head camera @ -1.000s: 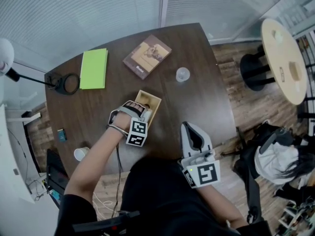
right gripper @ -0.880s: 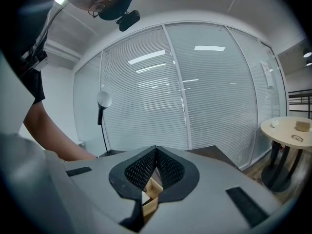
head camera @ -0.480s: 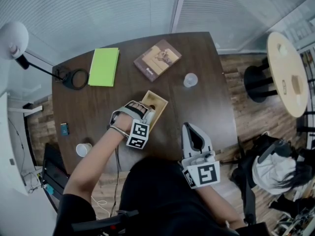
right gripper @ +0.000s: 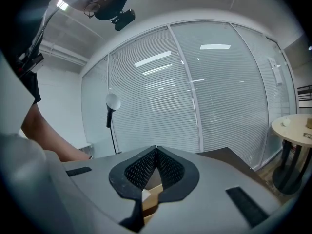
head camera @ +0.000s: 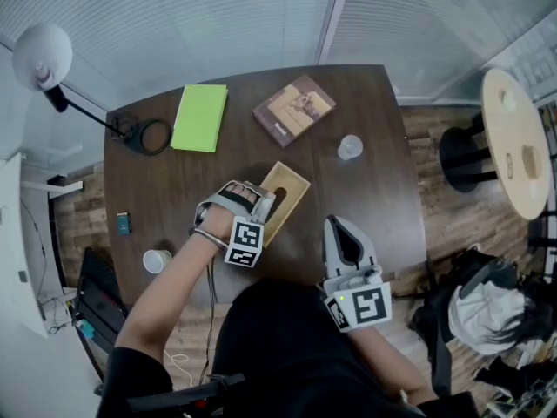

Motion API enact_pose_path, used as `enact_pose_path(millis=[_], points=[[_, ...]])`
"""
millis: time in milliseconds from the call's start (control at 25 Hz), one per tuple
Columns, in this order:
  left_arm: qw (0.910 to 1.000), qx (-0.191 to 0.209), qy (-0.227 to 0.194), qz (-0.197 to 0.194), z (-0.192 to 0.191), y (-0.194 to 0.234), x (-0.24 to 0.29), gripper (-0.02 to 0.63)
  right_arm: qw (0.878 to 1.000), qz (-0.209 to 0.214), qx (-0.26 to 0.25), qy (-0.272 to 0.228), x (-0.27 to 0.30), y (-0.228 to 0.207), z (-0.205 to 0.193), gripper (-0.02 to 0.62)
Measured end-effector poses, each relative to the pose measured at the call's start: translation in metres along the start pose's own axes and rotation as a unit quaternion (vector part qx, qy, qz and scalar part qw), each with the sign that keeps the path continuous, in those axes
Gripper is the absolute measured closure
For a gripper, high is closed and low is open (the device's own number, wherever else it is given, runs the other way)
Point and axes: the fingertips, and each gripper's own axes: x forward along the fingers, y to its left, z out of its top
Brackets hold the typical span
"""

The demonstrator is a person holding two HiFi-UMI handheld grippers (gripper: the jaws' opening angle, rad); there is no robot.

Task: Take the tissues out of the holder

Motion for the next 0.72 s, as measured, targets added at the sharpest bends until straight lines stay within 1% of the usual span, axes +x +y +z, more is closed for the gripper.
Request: enact_pose_path(millis=[160,320,440,560,720], points=[[0.9998,-0.018,0.008,0.005,-0.015,-0.004,-0.005,0.133,1.0,0.007,-0.002,0.005,0.005,0.006,-0.002,0.584],[0.9992,-0.034,0.008,0.019,-0.027,-0.003,-0.013,0.133,1.0,0.014,-0.005,0.005,0.01,0.013,-0.003,0.584],[0.9981,-0.053,0.008,0.029,-0.035,-0.001,-0.02,0.133,1.0,0.021,-0.006,0.004,0.013,0.021,-0.001,0.584],[0.9951,-0.089,0.01,0.041,-0.046,0.0,-0.026,0.133,1.0,0.029,-0.01,0.004,0.017,0.027,0.0,0.584],[0.9869,-0.151,0.005,0.058,-0.061,-0.006,-0.033,0.133,0.999,0.04,-0.021,0.006,0.021,0.035,-0.002,0.584]])
